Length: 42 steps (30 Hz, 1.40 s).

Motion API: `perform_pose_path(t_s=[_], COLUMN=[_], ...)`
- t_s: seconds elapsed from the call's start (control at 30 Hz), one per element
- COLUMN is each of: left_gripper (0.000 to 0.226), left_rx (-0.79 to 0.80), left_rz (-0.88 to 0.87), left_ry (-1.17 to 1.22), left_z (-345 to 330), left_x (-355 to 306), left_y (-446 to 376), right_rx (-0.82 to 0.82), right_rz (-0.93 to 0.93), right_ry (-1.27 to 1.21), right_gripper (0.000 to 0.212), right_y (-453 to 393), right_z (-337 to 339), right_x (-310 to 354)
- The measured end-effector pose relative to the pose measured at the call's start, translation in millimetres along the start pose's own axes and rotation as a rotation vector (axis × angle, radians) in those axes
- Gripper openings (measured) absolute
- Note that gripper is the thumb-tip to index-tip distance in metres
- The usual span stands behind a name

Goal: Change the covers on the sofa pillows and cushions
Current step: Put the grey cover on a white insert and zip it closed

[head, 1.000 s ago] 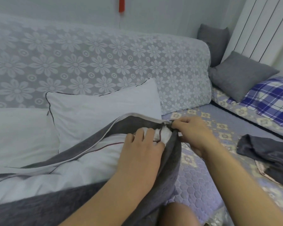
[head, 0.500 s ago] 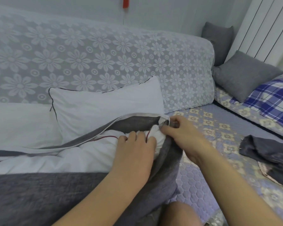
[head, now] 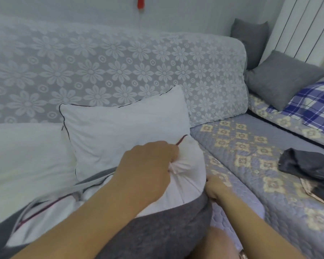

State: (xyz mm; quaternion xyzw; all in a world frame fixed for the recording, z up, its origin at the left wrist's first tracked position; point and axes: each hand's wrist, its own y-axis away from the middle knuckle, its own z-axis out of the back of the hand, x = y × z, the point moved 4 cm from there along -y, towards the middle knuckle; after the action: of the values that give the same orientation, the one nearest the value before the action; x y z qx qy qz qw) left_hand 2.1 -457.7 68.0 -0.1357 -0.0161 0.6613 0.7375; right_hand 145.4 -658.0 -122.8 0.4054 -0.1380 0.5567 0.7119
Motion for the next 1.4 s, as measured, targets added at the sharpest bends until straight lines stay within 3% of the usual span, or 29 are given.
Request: perform_pose_path(t_s=[0.13,0.17,0.27,0.33,0.43,0.5,0.57,0.63,0.73,0.8,0.87,0.9,1.0,1.03,1.13,1.2,1.3,1.33,1.4], left_gripper=[0.024,0.023,0.021,0.024,0.024,0.029,0.034,0.038,0.025,0.023,0.045,0.053,0.048,0.053,0.060,0.045,0.027,0.029,0.037], left_rx=[-0.036,-0.078,-0.207,-0.120,0.012,0.037,0.070,0.041,-0.209,-0.260,-0.205,-0.222,-0.479,-0.495,-0.272,-0.185,-0.227,-0.245,-0.299], left_rz=[0.043,0.040,-0.021,-0.025,0.004,0.021,0.074,0.139,0.348,0.649,0.894,0.931,0.911,0.918,0.955,0.943,0.902,0.898,0.911], left_ry=[0.063,0.060,0.052,0.076,0.208,0.297,0.345,0.159,-0.268,-0.263,-0.114,-0.045,0.156,0.183,0.140,0.111,0.263,0.284,0.096], left_z=[-5.2,-8.4,-19.2,-31.8,-38.9,-33.1,-24.3,-15.6,5.4,17.9,18.3,18.1,20.4,22.0,19.4,17.9,17.2,17.9,25.0], left_x=[11.7,14.7,18.8,19.0,17.5,23.1,41.1,78.7,158.7,206.8,238.0,244.3,243.0,239.8,233.6,226.2,213.5,208.5,200.0], left_y=[7.7,7.1,-2.1,-12.0,-24.4,-25.5,-15.2,11.0,73.8,117.0,141.8,145.8,138.2,131.2,109.1,102.9,115.1,124.4,146.8], right_rx=[-0.069,-0.045,0.098,0.067,-0.230,-0.256,-0.294,-0.400,-0.494,-0.507,-0.537,-0.555,-0.644,-0.666,-0.656,-0.594,-0.518,-0.492,-0.381], right_rz=[0.001,-0.001,0.036,0.236,0.730,1.022,1.179,1.123,0.934,0.872,0.837,0.838,0.913,0.922,0.860,0.765,0.727,0.767,0.936], right_ry=[0.249,0.205,-0.231,-0.404,-0.359,-0.213,0.164,0.589,0.770,0.794,0.795,0.777,0.711,0.710,0.746,0.786,0.848,0.896,0.876], right_gripper=[0.027,0.027,0.035,0.048,0.042,0.030,0.030,0.045,0.057,0.059,0.061,0.062,0.060,0.060,0.054,0.042,0.020,0.027,0.041], right_y=[4.1,4.2,9.2,31.9,93.5,130.5,135.3,112.1,82.0,76.3,84.2,91.5,110.6,113.2,113.6,112.7,119.9,126.0,144.6], right_z=[-6.6,-7.2,8.6,31.1,57.2,42.3,10.4,-16.9,-28.2,-32.1,-36.8,-39.4,-46.9,-46.5,-38.6,-35.2,-37.5,-42.0,-60.5], right_x=[-21.9,-22.1,2.3,39.7,108.0,147.9,171.0,171.5,154.0,150.0,161.5,169.4,180.5,178.6,171.7,166.4,171.9,179.4,200.0])
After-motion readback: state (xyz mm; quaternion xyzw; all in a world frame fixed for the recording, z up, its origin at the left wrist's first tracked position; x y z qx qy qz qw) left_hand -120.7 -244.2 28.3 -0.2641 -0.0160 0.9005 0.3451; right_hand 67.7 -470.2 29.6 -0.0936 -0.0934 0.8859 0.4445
